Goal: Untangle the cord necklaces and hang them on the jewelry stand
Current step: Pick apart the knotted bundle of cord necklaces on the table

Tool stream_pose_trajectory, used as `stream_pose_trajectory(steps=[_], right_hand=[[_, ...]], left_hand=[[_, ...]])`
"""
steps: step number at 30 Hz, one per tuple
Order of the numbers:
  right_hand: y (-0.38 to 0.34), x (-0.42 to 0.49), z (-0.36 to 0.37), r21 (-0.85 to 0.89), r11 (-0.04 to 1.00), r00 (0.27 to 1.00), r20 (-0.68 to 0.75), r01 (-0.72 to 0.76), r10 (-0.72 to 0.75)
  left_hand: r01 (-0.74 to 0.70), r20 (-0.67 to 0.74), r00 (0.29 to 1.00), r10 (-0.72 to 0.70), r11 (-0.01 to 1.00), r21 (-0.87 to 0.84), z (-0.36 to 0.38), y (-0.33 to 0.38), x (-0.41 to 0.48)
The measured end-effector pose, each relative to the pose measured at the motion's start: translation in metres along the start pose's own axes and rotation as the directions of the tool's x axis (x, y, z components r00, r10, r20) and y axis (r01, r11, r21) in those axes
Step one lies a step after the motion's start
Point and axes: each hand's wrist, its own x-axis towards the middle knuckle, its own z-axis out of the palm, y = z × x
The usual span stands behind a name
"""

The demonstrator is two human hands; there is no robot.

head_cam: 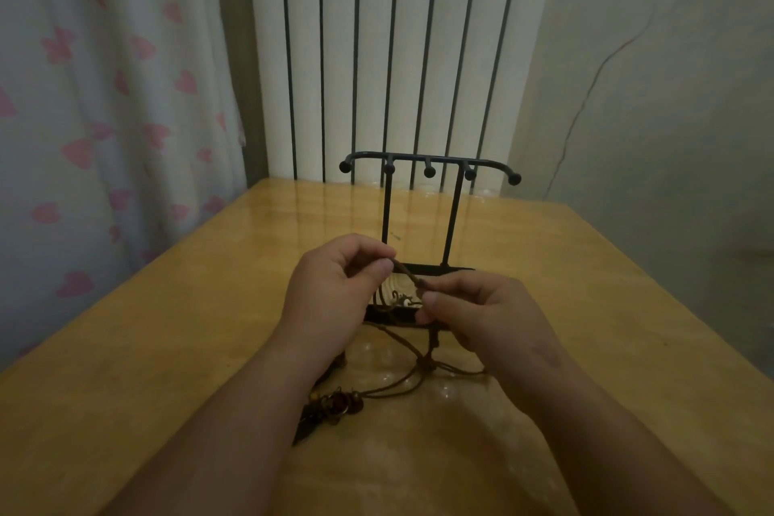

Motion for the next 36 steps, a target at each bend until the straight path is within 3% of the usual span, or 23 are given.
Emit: stream_pose_trajectory(steps=[6,15,18,25,36], right_hand=[[-0.003,-0.003,-0.002,0.036,0.999,0.999,-0.042,0.035,-0.033],[0.001,-0.001,0.001,-0.171,0.981,0.989,-0.096,0.092,-0.11],[0.004,0.0,0.003,-0.225,0.966,0.971,-0.169,0.13,-0.17],[0.007,0.0,0.004,-0.288,0.945,0.957,-0.196,0.154,-0.216],[0.005,-0.002,0.006,-0.27,0.944,0.96,-0.15,0.189,-0.235]], left_hand=[[0.025,-0.003,1.0,-0.025,0.999,-0.039,0.002,0.0,0.001],[-0.016,0.015,1.0,0.016,1.0,0.018,0.001,0.004,-0.002],[-0.121,-0.006,0.993,0.121,0.992,0.031,-0.003,0.004,-0.004],[-0.143,0.206,0.968,0.146,0.989,-0.028,0.001,0.005,-0.008],[-0.104,0.209,0.973,0.102,0.995,-0.002,0.001,0.003,-0.007]])
